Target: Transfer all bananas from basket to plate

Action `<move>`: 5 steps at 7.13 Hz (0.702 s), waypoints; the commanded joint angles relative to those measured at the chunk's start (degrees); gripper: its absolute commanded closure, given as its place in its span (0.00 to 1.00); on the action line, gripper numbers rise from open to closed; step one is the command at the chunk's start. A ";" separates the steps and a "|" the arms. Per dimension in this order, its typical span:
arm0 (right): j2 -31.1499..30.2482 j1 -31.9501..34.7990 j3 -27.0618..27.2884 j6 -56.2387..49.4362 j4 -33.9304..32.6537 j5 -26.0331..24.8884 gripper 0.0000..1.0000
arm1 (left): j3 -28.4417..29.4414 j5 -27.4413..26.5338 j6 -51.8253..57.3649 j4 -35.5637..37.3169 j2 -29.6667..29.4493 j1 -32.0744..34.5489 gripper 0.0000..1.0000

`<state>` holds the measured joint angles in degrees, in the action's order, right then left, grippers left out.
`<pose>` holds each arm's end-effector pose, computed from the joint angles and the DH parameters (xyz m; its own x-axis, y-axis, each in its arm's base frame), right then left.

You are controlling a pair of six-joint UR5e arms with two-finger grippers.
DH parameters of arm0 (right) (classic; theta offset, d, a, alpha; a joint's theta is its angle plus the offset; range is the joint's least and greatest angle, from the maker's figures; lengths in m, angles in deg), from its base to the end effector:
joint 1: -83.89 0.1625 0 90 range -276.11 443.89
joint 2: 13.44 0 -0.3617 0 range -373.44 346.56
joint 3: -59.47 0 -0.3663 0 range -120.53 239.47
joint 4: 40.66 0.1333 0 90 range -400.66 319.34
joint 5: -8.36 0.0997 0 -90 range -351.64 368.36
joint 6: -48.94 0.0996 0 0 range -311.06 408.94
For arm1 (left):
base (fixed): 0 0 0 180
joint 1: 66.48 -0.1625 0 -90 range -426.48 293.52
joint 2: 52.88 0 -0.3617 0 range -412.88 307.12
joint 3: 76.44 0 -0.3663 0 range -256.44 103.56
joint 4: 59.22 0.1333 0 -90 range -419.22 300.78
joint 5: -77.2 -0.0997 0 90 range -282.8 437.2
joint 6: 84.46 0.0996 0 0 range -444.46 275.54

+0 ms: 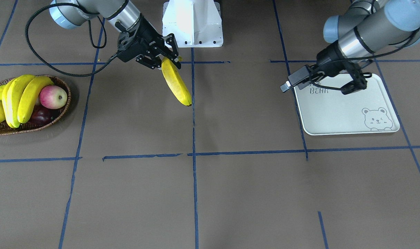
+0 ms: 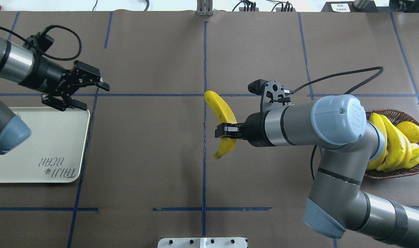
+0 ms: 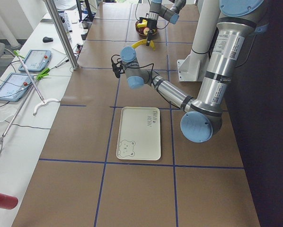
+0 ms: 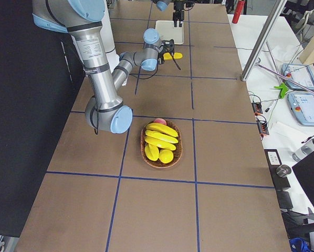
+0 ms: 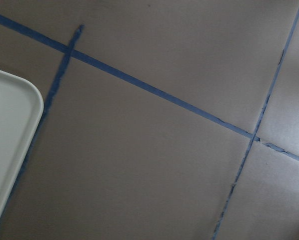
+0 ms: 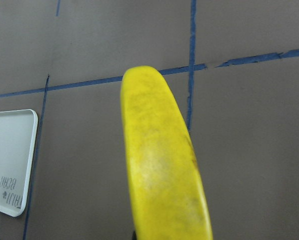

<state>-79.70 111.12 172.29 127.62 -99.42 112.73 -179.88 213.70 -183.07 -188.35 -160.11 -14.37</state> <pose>-0.4063 -0.3312 0.1506 0.2289 -0.0960 0.9687 -0.1862 0.9724 0.1404 0.2718 -0.4486 0.2512 0.1909 -0.4132 -0.8904 0.1555 0.9084 -0.3881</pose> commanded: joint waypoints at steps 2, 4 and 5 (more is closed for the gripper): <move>4.89 -4.02 -2.93 0.51 -0.04 -5.13 0.97 | 0.70 -6.51 -11.42 0.11 -6.93 -5.44 0.00; 6.76 -5.16 -4.54 1.65 0.05 -6.88 0.97 | 0.87 -6.68 -15.81 -0.33 -9.92 -6.94 0.00; 7.72 -5.69 -4.62 2.61 -0.04 -7.59 0.97 | 0.61 -7.99 -16.87 -0.33 -10.28 -8.25 0.00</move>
<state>-73.04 106.11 167.95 129.37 -99.40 106.14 -179.10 206.78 -198.24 -188.63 -169.45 -21.33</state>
